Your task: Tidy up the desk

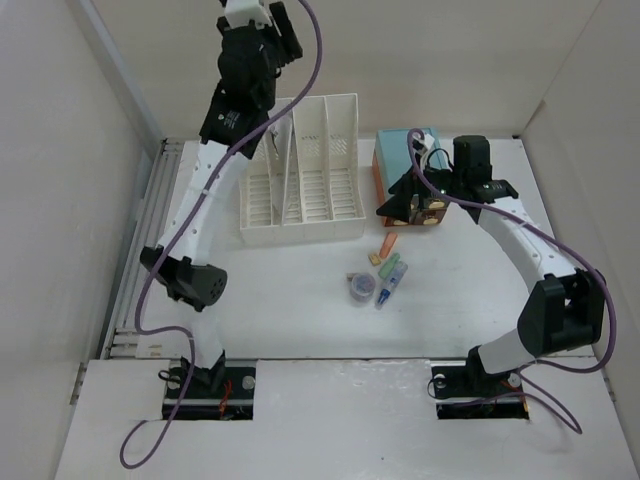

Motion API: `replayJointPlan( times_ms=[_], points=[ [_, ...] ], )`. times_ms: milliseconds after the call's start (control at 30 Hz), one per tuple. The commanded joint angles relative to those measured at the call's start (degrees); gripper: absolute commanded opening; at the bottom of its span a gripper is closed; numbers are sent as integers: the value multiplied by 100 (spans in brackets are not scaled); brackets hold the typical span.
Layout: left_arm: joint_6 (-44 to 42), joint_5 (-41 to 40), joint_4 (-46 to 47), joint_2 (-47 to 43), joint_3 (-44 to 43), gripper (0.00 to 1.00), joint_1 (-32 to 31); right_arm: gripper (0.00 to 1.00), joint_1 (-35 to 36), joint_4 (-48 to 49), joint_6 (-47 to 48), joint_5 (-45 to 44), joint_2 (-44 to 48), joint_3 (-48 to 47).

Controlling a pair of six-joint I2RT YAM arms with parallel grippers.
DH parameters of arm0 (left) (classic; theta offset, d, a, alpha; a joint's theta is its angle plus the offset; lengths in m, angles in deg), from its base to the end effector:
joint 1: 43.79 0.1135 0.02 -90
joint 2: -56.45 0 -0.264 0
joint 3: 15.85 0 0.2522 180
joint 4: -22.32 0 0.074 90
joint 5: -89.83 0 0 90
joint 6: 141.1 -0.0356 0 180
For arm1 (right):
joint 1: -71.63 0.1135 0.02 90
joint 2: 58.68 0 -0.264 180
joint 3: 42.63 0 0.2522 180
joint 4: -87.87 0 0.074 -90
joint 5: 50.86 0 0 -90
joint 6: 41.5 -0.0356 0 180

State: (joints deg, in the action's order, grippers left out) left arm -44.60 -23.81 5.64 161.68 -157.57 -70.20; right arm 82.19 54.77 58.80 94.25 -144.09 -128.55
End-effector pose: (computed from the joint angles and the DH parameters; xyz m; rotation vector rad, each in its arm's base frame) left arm 0.3578 -0.1618 0.5543 -0.1453 1.2504 -0.2442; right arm 0.3196 0.0893 0.3281 -0.8985 1.8120 1.0171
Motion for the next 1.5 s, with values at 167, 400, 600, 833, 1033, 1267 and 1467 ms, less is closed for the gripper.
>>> replayJointPlan(
  times_ms=[167,400,600,833,1033,1267,1467],
  points=[
    [1090,1458,-3494,-117,-643,44,831,100,-28,-36,77,237,226,-228],
    [1143,1687,-3180,-424,650,46,664,100,-28,-36,77,237,226,-228],
    [897,1740,-3725,-134,710,50,366,100,-28,-36,77,237,279,-228],
    [844,1801,-3707,-118,650,56,312,100,-28,-36,77,237,279,-228],
    [791,1723,-3874,252,579,57,312,100,-28,-36,77,237,279,-228],
    [739,1362,-3927,516,527,55,312,100,-81,-88,77,298,279,-228],
    [738,818,-3927,735,474,47,312,100,-81,-88,77,298,279,-228]
  ],
)
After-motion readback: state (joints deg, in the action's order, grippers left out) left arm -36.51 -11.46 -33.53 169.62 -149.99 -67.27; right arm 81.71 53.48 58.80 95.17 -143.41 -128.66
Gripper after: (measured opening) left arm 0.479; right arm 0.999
